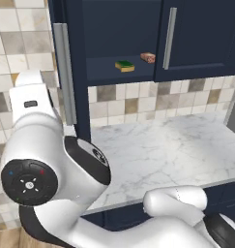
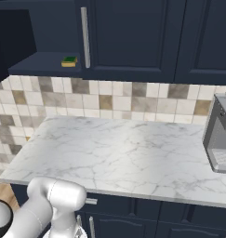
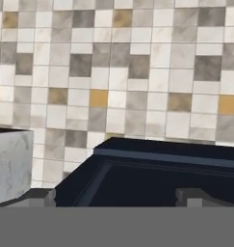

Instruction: Pick up the bar soap and sponge from the sink, and place them back in the cabinet, and close the cabinet doors.

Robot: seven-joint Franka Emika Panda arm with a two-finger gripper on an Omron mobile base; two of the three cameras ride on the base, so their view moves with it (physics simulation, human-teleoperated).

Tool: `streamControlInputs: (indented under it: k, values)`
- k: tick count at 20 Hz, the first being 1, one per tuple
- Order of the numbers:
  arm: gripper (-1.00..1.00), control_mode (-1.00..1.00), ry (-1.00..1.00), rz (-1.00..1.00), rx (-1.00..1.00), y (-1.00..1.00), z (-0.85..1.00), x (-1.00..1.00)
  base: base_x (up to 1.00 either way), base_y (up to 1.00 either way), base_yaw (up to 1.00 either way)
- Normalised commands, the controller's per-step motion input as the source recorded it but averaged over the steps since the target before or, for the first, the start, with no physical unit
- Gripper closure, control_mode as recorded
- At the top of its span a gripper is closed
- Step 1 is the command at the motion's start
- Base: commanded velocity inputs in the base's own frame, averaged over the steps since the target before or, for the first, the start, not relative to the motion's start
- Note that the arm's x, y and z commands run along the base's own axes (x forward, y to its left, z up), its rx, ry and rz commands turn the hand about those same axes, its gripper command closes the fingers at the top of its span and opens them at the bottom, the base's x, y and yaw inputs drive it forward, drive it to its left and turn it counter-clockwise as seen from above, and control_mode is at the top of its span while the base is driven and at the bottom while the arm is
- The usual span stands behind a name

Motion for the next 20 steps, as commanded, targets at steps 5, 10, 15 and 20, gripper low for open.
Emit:
streamControlInputs:
  k: [5, 10, 15, 20]
  values:
    - [-1.0, -1.0, -0.04, -0.07, -0.01, 0.12, -0.03, 0.27, 0.0, 0.0, 0.0]
    - [-1.0, -1.0, -0.04, -0.09, 0.0, 0.0, 0.0, 0.18, 0.0, 0.0, 0.0]
    - [-1.0, -1.0, -0.05, -0.11, 0.0, 0.0, 0.0, 0.15, 0.0, 0.0, 0.0]
    - [-1.0, -1.0, -0.05, -0.11, 0.0, 0.0, -0.02, 0.12, 0.0, 0.0, 0.0]
